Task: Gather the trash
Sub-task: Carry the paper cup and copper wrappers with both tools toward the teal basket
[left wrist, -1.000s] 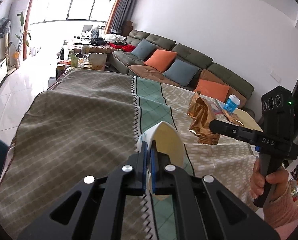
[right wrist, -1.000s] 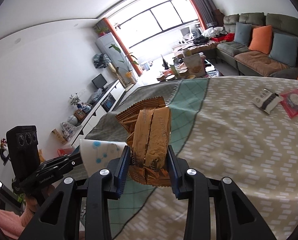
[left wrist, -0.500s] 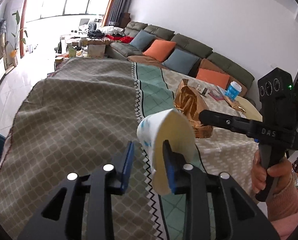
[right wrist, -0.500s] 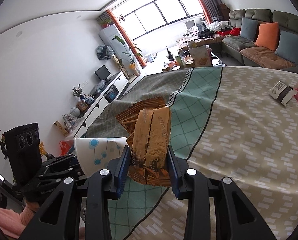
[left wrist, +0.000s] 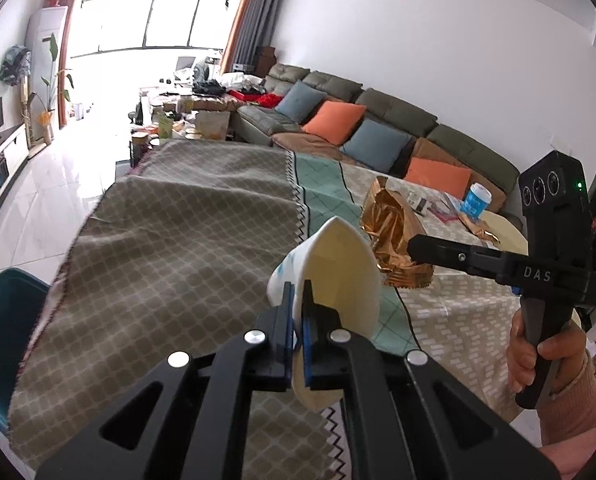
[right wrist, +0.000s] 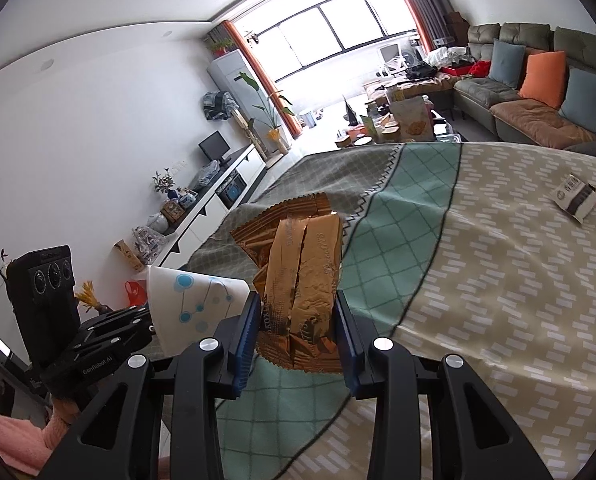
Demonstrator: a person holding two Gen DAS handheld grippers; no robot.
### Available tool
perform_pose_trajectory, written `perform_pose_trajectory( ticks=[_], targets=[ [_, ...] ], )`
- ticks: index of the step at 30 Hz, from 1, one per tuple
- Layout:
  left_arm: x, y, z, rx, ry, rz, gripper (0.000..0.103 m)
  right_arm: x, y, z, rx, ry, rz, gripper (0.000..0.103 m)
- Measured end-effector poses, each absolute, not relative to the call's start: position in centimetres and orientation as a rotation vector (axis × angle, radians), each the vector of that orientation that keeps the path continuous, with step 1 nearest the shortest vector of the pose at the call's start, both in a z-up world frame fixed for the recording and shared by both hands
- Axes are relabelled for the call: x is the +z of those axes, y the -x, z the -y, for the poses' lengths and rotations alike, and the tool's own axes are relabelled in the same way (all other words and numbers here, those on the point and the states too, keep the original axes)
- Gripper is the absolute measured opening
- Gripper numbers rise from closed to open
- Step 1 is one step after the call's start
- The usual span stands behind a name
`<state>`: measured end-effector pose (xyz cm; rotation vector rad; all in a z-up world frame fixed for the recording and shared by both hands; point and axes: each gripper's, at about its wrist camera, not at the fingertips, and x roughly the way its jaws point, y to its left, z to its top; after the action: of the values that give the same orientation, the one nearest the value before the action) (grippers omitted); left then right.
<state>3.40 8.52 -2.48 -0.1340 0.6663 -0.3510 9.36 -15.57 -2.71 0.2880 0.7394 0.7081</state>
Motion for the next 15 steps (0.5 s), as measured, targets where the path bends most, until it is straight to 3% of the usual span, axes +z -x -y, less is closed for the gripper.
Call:
perform_pose_trajectory(
  ticks=[15],
  targets=[
    [-0.9,-0.7,-14.0,-0.224,0.176,-0.618,0.005,-2.6,-9.1,11.8,0.800,-0.268,-0.746,0.036]
  ],
)
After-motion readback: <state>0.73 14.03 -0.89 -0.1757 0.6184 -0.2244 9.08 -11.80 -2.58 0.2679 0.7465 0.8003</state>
